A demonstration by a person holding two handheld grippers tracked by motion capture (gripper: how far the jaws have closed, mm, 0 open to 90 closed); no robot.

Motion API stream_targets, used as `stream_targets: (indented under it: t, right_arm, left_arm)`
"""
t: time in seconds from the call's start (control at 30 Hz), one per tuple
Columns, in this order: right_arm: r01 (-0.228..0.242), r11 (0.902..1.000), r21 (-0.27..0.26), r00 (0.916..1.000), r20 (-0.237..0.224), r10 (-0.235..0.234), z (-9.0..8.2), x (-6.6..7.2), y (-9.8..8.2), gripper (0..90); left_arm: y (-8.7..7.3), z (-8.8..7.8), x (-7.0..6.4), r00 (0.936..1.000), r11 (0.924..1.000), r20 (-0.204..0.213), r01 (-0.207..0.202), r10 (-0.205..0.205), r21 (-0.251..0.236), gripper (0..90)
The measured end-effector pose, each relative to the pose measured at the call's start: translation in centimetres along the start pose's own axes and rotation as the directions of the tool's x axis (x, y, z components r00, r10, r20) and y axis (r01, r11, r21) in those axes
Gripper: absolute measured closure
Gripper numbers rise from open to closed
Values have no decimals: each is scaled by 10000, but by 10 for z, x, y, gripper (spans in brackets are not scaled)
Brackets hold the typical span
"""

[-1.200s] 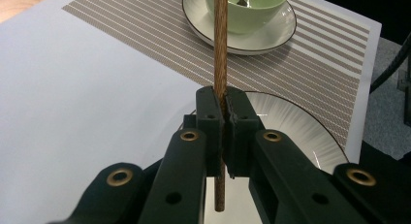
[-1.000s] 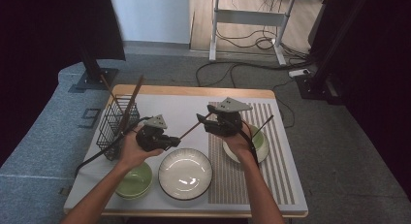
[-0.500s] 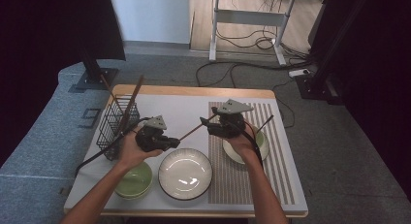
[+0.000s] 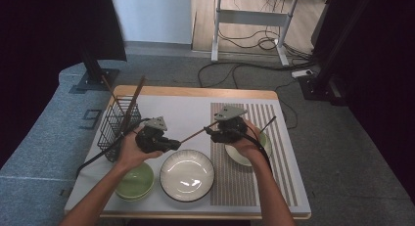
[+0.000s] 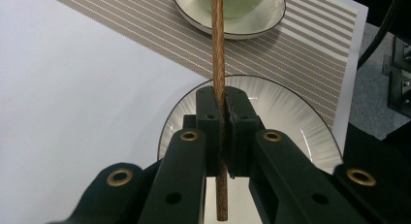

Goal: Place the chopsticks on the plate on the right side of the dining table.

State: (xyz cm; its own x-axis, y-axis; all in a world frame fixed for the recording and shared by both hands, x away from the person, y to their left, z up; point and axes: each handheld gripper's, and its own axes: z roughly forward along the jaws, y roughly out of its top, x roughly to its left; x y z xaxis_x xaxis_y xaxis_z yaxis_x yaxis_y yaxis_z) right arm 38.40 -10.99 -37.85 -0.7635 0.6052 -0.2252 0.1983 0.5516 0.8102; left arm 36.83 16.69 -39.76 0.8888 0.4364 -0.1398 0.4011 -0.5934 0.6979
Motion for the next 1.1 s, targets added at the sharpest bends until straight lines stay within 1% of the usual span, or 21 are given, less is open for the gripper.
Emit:
stream_targets:
  t: [0.13,0.27,0.4,0.43,0.5,0.53,0.57,0.67,0.8,0.83,0.9,0.93,1.03,1.1]
  right_arm:
    - [460,9979,448,9989,18,-461,3,1,-4,400]
    - [752,9946,714,9972,-51,-750,6,1,-7,400]
    - [1214,9875,1001,9926,-192,-1201,8,2,-11,405]
    - [1259,9864,1060,9920,-220,-1242,8,2,-12,406]
    - [1438,9817,1245,9896,-116,-1435,9,3,-14,426]
    - [1568,9776,1401,9875,-65,-1574,10,3,-15,428]
    - [1624,9752,1506,9866,-81,-1630,10,3,-16,438]
    - [1700,9729,1569,9851,0,-1721,11,2,-19,512]
    - [2026,9640,1722,9788,-70,-2045,10,2,-20,575]
    - [2115,9613,1763,9770,-121,-2127,9,2,-21,588]
    - [2213,9562,1915,9751,-290,-2198,8,1,-23,626]
    - [2227,9560,1912,9749,-395,-2192,7,1,-24,639]
    - [2230,9559,1913,9744,-711,-2131,4,1,-27,676]
    - [2312,9531,1954,9719,-901,-2173,3,2,-29,703]
  left_arm:
    - [0,-1,0,9999,10000,132,-10,9,56,863]
    - [0,0,1,9999,9999,170,-31,29,132,862]
    - [0,-1,2,9997,9997,253,-74,68,216,862]
    - [0,-1,2,9995,9997,294,-81,74,217,862]
    - [0,-3,3,9992,9998,400,-90,82,179,862]
    - [0,-4,3,9991,9999,428,-67,61,145,862]
    - [0,-5,3,9990,9999,447,-83,77,141,863]
    - [1,-7,5,9988,9999,488,-99,95,76,862]
    - [1,-8,6,9984,10000,552,-87,88,-15,861]
    - [1,-9,7,9983,9999,578,-102,106,-74,860]
    - [1,-11,9,9979,9995,652,6,15,-330,854]
    - [0,-12,11,9978,9989,660,62,-31,-455,850]
    - [-2,-13,16,9987,9973,483,192,-158,-716,828]
    - [-4,-12,18,9997,9962,190,176,-161,-856,806]
